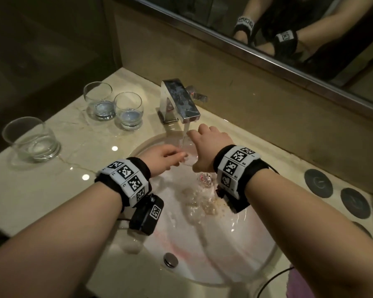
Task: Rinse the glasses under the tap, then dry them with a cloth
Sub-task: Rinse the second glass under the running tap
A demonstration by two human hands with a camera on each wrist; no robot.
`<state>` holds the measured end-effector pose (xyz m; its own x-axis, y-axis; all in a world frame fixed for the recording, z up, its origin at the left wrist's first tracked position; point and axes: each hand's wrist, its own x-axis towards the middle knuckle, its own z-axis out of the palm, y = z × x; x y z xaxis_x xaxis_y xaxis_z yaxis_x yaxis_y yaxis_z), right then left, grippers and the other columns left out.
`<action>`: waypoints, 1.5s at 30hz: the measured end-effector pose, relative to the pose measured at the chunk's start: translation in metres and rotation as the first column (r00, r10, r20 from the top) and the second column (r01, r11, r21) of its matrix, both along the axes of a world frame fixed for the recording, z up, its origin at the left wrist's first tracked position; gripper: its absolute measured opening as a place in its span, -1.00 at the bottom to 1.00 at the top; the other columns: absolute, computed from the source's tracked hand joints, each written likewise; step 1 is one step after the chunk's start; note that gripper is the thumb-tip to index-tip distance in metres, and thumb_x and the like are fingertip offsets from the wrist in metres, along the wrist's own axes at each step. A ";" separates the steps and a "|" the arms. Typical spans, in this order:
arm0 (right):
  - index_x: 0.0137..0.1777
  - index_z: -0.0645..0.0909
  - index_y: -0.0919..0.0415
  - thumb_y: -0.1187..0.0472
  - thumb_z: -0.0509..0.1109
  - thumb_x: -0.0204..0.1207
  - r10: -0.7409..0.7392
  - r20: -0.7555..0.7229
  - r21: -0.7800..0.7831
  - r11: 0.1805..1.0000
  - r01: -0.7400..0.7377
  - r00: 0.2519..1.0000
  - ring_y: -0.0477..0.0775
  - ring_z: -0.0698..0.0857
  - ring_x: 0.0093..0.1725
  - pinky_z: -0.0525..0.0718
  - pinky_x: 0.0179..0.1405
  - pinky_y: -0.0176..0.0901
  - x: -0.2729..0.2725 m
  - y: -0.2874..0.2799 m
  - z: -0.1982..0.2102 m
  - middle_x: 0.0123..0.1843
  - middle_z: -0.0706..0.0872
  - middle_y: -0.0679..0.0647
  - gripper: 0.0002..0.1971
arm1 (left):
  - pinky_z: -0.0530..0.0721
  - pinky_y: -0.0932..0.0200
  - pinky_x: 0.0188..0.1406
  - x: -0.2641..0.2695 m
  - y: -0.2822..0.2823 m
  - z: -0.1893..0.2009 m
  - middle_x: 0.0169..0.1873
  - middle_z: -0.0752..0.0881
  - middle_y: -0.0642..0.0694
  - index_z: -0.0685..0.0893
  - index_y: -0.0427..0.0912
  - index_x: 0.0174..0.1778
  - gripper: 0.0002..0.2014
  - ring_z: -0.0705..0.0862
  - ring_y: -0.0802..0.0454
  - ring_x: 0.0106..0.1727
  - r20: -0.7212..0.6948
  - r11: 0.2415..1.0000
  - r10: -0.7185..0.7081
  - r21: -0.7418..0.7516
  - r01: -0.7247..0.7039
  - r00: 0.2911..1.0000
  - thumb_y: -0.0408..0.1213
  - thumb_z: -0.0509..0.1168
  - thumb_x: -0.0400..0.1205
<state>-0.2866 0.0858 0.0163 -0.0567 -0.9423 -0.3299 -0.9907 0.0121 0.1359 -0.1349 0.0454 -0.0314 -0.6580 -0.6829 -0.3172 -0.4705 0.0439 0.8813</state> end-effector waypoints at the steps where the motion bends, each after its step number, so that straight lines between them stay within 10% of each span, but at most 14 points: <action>1: 0.48 0.27 0.09 -0.12 0.54 0.27 -0.038 0.069 -0.012 0.999 0.039 0.997 0.16 0.48 0.28 0.59 0.14 0.05 0.000 0.000 -0.002 0.35 0.44 0.10 -0.17 | 0.62 0.16 0.09 -0.002 0.001 0.001 -0.03 0.72 0.05 0.67 -0.06 0.12 -0.80 0.65 0.06 0.08 -0.040 0.999 -0.001 0.037 0.002 0.999 -0.14 0.20 0.69; 10: 0.49 0.20 0.12 -0.08 0.69 0.13 -0.249 0.651 -0.050 0.929 0.367 0.717 0.07 0.51 0.34 0.55 0.31 -0.03 -0.011 -0.012 -0.037 0.40 0.48 0.09 0.00 | 0.68 0.27 -0.02 -0.017 -0.019 -0.014 -0.14 0.72 -0.07 0.54 -0.17 -0.24 -0.79 0.68 0.09 -0.14 -0.262 0.947 0.139 0.317 -0.051 0.955 -0.43 0.15 0.69; 15: 0.55 0.15 -0.03 -0.01 0.66 0.22 -0.393 0.853 0.137 0.803 0.581 0.342 0.13 0.46 0.43 0.53 0.39 0.12 -0.028 -0.016 -0.061 0.51 0.34 0.11 -0.03 | 0.71 0.22 0.01 -0.026 -0.036 -0.028 -0.03 0.70 -0.17 0.53 -0.23 -0.12 -0.87 0.69 0.03 -0.03 -0.293 0.877 0.263 0.470 -0.101 0.919 -0.41 0.12 0.71; 21: 0.54 0.22 -0.25 0.20 0.49 0.46 -0.371 0.928 0.335 0.805 0.490 -0.026 0.17 0.57 0.34 0.66 0.26 0.08 -0.045 -0.010 -0.071 0.58 0.30 0.09 -0.26 | 0.72 0.06 0.06 -0.027 -0.043 -0.036 -0.03 0.72 -0.16 0.53 -0.22 -0.11 -0.85 0.71 0.00 0.04 -0.348 0.736 0.472 0.661 -0.145 0.810 -0.42 0.08 0.71; 28: 0.20 0.41 -0.27 0.29 0.48 0.47 -0.266 0.963 0.252 0.806 0.536 -0.053 0.16 0.65 0.17 0.71 0.18 0.13 -0.042 -0.017 -0.077 0.39 0.45 0.09 -0.50 | 0.74 0.04 0.02 -0.031 -0.050 -0.030 -0.13 0.77 -0.13 0.60 -0.19 -0.04 -0.90 0.78 0.02 -0.08 -0.300 0.729 0.472 0.662 -0.175 0.829 -0.44 0.21 0.64; 45: 0.41 0.35 -0.01 0.10 0.46 0.50 -0.288 0.957 0.230 0.796 0.560 0.017 0.19 0.66 0.20 0.75 0.08 0.02 -0.039 -0.019 -0.090 0.41 0.47 0.16 -0.48 | 0.73 0.32 -0.30 -0.031 -0.051 -0.025 -0.28 0.78 -0.05 0.57 -0.18 -0.11 -0.85 0.77 0.11 -0.20 -0.250 0.771 0.449 0.594 -0.231 0.858 -0.52 0.32 0.55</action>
